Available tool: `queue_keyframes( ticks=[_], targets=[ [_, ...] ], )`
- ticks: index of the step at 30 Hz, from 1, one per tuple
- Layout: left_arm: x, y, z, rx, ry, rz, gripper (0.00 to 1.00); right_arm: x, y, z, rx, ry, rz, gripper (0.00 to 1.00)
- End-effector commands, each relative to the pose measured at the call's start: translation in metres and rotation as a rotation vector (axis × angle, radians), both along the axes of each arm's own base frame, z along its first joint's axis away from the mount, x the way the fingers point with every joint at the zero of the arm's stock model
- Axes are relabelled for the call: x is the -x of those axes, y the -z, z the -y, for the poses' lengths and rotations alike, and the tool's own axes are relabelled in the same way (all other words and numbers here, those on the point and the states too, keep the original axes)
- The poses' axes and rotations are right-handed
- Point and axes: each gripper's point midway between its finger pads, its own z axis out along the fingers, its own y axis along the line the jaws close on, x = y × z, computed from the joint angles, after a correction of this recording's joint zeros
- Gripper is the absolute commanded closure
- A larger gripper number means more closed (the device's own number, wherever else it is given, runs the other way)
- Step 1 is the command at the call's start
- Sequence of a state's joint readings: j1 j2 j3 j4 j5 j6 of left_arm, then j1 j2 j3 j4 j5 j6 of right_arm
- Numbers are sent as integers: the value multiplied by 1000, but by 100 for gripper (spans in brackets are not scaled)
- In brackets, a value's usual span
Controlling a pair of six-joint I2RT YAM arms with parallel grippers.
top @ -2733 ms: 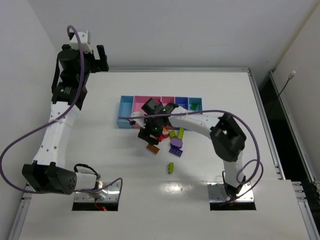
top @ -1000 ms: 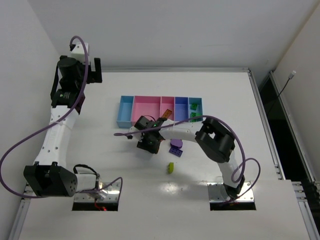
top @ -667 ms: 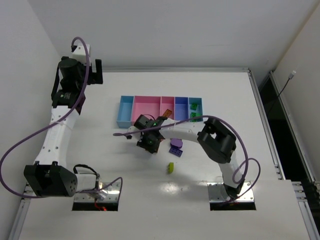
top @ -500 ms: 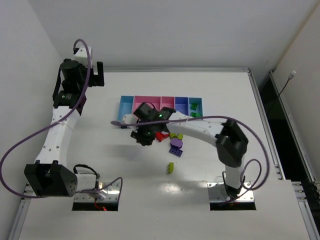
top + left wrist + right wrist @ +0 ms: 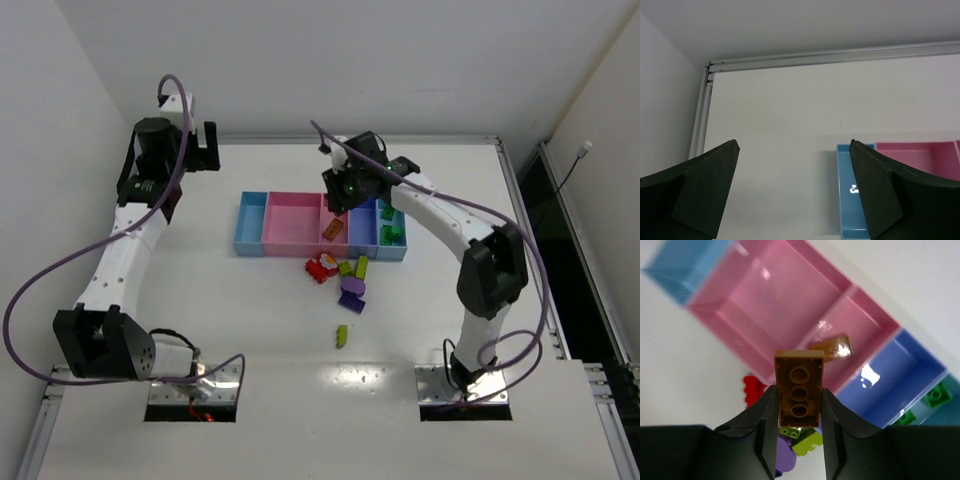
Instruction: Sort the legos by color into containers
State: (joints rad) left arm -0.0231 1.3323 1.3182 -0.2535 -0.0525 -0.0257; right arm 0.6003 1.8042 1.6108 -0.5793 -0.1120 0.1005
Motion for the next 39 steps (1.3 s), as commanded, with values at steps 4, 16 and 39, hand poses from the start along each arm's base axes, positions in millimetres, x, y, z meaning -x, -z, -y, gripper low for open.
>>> queue_keyframes(
  ticks=[4, 16, 39],
  targets=[
    [-5, -27, 6, 19, -9, 72, 0, -17, 53, 33, -66, 207, -235, 100],
    [-4, -17, 12, 26, -23, 35, 0, -22, 78, 29, -105, 165, -322, 100],
    [6, -2, 38, 32, 124, -16, 0, -24, 54, 3, -125, 12, -215, 33]
  ],
)
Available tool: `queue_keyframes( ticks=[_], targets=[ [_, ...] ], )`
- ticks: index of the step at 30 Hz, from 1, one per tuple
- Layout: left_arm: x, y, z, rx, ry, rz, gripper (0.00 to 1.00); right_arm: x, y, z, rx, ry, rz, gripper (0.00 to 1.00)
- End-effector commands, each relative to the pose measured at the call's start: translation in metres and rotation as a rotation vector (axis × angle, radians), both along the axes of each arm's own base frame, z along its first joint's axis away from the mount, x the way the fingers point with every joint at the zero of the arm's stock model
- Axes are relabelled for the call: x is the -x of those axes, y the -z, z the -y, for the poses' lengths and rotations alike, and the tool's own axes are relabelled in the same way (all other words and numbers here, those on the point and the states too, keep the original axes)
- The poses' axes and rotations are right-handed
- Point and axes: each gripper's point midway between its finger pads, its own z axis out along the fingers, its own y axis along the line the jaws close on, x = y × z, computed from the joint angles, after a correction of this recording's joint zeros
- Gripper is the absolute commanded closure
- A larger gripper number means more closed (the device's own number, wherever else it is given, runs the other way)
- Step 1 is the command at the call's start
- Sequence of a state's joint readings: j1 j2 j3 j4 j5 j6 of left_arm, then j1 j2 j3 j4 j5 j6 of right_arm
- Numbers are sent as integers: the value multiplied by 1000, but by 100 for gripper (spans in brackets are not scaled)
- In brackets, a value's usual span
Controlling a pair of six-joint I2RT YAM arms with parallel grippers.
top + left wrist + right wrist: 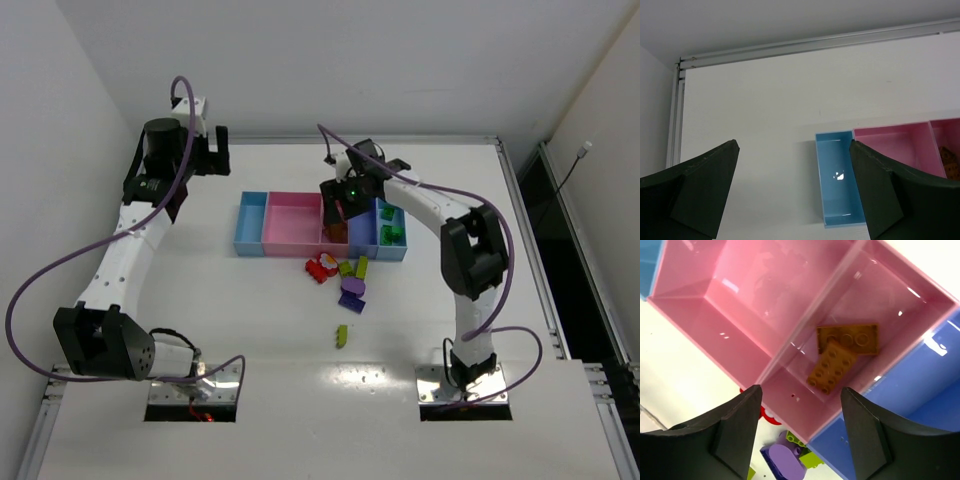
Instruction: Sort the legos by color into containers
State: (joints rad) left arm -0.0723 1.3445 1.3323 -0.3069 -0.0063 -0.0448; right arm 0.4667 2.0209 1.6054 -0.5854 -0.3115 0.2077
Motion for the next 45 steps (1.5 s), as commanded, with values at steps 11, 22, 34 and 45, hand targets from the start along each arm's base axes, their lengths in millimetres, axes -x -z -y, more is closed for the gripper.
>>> queue_keyframes(
  ticks=[11, 22, 34, 45],
  targets=[
    [99, 6, 89, 11, 606, 52, 0, -1, -117, 61, 66, 144, 371, 37],
    [244, 126, 205, -284, 1394, -273, 5, 49, -66, 260, 192, 712, 191, 35],
    [314, 214, 283, -609, 1927, -240, 13, 74, -68, 301, 54, 833, 149, 35],
    [317, 230, 314, -765, 2140, 104, 14, 93, -63, 308, -8, 864, 125, 35]
  ],
)
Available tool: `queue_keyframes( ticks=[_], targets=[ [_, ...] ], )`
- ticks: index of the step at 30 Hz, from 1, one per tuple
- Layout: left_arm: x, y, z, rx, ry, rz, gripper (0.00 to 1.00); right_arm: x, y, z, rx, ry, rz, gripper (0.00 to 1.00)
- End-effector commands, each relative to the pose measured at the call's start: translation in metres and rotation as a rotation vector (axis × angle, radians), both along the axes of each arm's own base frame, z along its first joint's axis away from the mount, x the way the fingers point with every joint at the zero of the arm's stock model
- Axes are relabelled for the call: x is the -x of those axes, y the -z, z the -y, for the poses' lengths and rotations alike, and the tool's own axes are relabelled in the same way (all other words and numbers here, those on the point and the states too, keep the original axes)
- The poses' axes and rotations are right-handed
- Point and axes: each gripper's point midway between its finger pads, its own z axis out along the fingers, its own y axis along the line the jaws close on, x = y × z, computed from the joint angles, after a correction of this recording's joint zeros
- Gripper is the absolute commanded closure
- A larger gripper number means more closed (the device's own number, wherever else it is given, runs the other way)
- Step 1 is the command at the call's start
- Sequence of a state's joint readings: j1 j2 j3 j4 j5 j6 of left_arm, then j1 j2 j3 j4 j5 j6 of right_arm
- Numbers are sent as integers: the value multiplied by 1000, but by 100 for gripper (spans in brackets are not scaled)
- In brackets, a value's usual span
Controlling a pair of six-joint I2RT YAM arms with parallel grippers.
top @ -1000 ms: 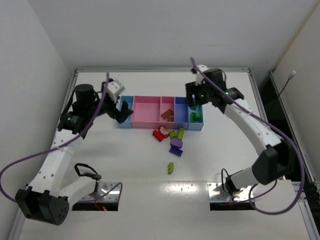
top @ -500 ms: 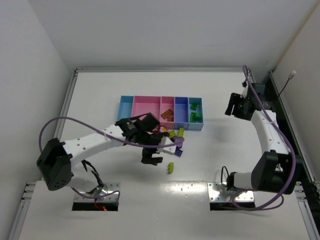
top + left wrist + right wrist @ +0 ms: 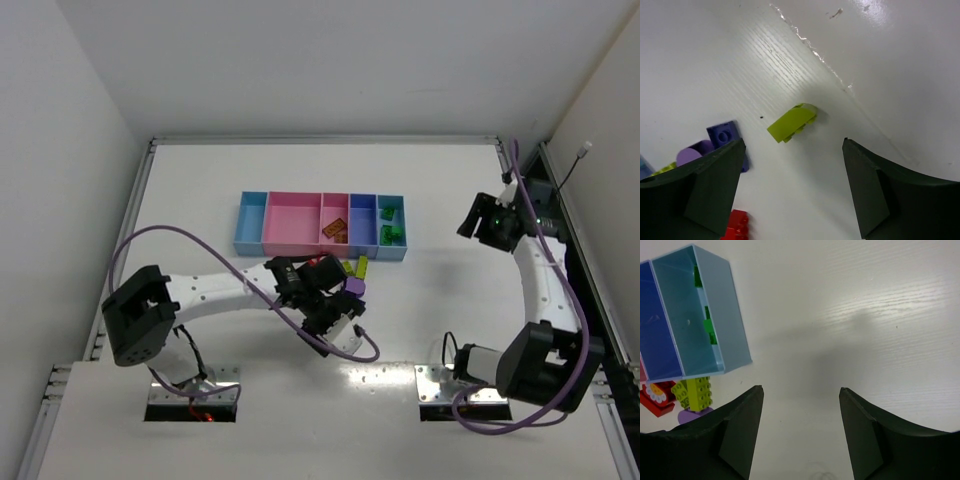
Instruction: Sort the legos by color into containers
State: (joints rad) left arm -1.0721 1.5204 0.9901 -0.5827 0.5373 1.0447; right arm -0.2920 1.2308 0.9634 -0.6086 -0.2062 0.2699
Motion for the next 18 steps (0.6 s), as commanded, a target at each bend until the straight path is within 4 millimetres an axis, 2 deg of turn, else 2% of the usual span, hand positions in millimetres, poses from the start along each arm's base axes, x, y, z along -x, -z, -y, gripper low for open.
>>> queue_keyframes(
  ticks=[1, 3, 4, 5, 6, 7, 9, 14, 18],
  targets=[
    [-2, -1, 19, 104, 187, 96, 16, 3, -5, -3, -39, 2, 29, 35],
    [-1, -1, 19, 107, 288, 136, 17, 5, -5, -4, -53, -2, 34, 35],
    [-8, 1, 21, 100, 317, 150, 18, 6, -5, -1, -53, 9, 34, 35],
    [-13, 4, 17, 85, 355, 162, 20, 6, -5, -3, -60, 2, 36, 35],
    [-9, 13, 2, 23, 405, 127, 20, 8, -4, -4, -67, 9, 34, 35],
    [-16, 4, 8, 48, 491, 177, 21, 8, -4, -1, -67, 18, 35, 35],
    [-17, 16, -5, 0, 578, 124, 22, 9, -4, 0, -74, 21, 37, 35],
    [-33, 20, -2, -8, 635, 130, 31, 13, -1, 1, -90, 28, 35, 35],
    [-31, 27, -9, -12, 674, 121, 31, 17, 3, 1, -100, 34, 29, 35]
  ],
)
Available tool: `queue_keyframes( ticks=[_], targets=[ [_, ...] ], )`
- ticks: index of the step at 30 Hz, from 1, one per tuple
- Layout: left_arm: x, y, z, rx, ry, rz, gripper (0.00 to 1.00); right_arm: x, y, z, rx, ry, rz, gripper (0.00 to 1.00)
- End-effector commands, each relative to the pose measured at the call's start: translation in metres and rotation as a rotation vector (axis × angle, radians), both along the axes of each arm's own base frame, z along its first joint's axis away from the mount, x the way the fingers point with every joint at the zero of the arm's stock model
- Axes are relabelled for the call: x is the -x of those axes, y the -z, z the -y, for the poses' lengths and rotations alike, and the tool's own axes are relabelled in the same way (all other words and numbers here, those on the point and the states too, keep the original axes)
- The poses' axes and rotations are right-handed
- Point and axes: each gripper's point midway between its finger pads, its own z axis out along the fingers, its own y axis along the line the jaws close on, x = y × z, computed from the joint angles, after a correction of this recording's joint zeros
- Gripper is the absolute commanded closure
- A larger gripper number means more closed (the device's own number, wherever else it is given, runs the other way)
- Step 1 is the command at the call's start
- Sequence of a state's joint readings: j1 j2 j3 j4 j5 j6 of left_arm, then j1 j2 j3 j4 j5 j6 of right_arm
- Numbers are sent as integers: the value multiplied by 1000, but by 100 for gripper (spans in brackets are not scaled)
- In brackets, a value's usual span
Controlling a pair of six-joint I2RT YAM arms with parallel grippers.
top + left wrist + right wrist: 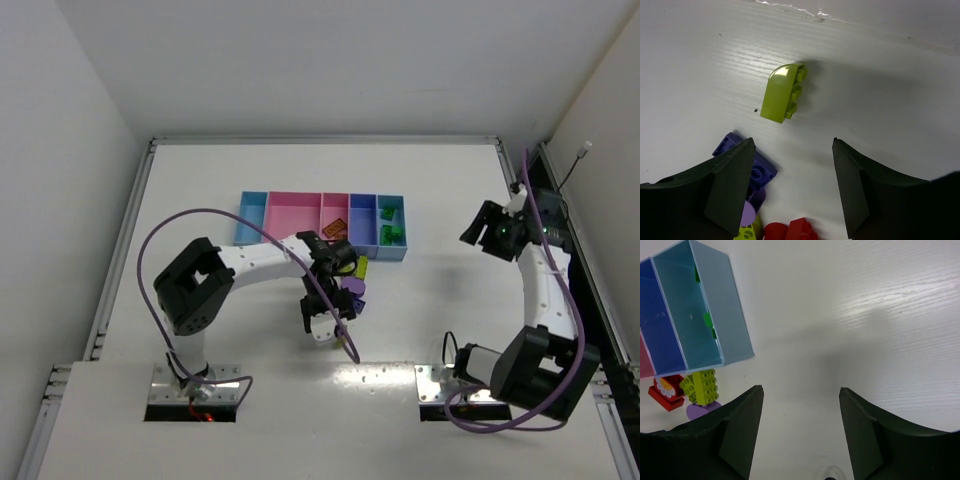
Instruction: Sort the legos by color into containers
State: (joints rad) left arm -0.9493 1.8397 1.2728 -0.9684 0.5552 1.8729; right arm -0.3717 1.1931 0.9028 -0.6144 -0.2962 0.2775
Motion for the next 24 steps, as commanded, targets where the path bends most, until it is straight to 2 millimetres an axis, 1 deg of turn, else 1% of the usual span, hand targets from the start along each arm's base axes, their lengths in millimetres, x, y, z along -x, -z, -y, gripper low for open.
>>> queue_keyframes(
  ticks=[1, 2, 3, 4, 5, 6, 8, 10, 11, 12, 14, 15, 16, 17, 19, 20, 22, 24],
  targets=[
    [14, -7, -4, 31, 114, -37, 31, 1, -6, -2, -19, 6, 34, 35],
    [16, -4, -7, 27, 126, -40, 31, 1, -6, 0, -19, 15, 34, 35],
    [15, -7, -3, 43, 138, -15, 31, 3, -3, -1, -22, 16, 26, 35],
    [17, -3, -4, 40, 138, -18, 31, 3, -3, -2, -29, 10, 28, 35],
    [17, -3, -4, 40, 138, -18, 31, 3, -3, 1, -29, 19, 28, 35],
    [21, -1, -3, 40, 150, -18, 31, 5, 0, 0, -32, 19, 20, 35],
    [19, -1, -1, 38, 120, -19, 31, 5, 0, -2, -39, 14, 22, 35],
    [16, -2, 6, 69, 120, -8, 31, 5, 0, -2, -39, 14, 22, 35],
    [16, 0, 8, 67, 100, -21, 31, 5, 0, -2, -39, 14, 22, 35],
    [14, -2, 10, 75, 100, -15, 31, 5, 0, -2, -39, 14, 22, 35],
    [17, 2, 13, 65, 109, -23, 31, 7, 1, 0, -42, 23, 14, 35],
    [17, -1, 20, 82, 122, -11, 31, 7, 0, -1, -43, 11, 18, 35],
    [16, -1, 22, 83, 122, -10, 31, 7, 0, -1, -43, 10, 18, 35],
    [19, 2, 23, 76, 131, -16, 30, 7, 0, -1, -43, 10, 18, 35],
    [16, -4, 30, 100, 132, -9, 29, 7, 0, -1, -43, 10, 18, 35],
    [20, -1, 31, 95, 149, -13, 29, 7, 0, -1, -43, 10, 18, 35],
    [22, 3, 30, 85, 158, -20, 29, 7, 0, -1, -43, 10, 18, 35],
    [26, 3, 31, 89, 176, -18, 29, 7, 0, -1, -43, 10, 18, 35]
  ],
)
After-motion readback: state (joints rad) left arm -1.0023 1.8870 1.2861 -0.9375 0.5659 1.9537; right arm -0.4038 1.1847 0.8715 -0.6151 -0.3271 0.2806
